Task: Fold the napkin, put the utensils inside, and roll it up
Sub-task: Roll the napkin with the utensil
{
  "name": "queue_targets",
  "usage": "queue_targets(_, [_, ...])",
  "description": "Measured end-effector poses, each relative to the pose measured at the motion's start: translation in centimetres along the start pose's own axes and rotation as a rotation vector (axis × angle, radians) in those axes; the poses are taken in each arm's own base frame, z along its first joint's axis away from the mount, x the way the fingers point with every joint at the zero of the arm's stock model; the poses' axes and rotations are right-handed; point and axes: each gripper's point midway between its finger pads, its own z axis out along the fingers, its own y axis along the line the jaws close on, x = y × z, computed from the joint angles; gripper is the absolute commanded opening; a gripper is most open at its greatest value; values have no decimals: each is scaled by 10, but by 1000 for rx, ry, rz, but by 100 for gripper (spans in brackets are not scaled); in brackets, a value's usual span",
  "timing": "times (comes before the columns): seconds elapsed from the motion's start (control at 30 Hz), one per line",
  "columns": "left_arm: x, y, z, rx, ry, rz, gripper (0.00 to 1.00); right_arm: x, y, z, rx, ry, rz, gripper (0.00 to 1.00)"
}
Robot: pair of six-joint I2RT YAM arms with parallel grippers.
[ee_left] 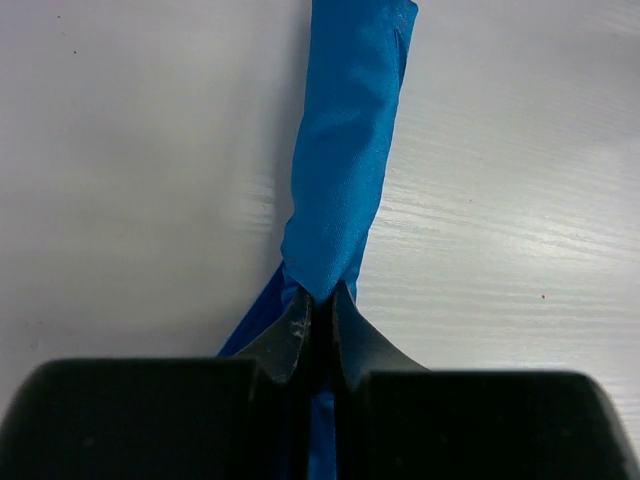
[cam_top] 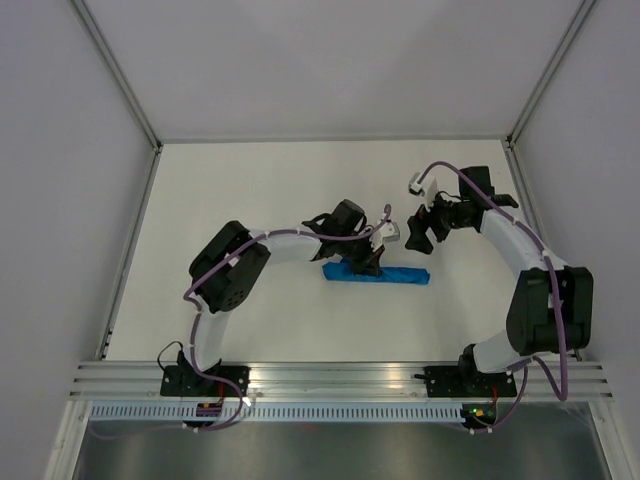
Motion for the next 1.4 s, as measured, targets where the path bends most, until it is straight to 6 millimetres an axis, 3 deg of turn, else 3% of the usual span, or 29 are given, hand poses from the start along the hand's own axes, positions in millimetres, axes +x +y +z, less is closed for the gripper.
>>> queue_targets(0.2, [0,4,1,143,16,-143,2,26,32,0,56,-20,-154,97])
queue_targets(0.47, [1,6,2,280,46,-289,2,61,89,35,21,39,-435,97])
queue_targets(0.57, [3,5,2,307,51,-320,2,70,102,49,15,66,-522,97])
queue_targets(0.73, [7,-4,1,362,68,-373,2,79,106,66,62,103,-632,93])
queue_targets(0.83, [9,-10,0,395,79,-406,2,68,100,71,123,88,-687,88])
queue_targets(1.07, [13,-17,-1,448,96,-466,5,67,101,76,153,98,-732,63])
queue_targets(1.17, [14,-17,-2,458,99,-484,14,72,106,78,127,113,-742,53])
queue_targets(1.23, [15,-17,-3,463,102,-494,27,76,109,78,107,122,-742,49])
queue_targets(1.4, [18,-16,-4,445,117,-505,38,80,114,78,56,161,-735,41])
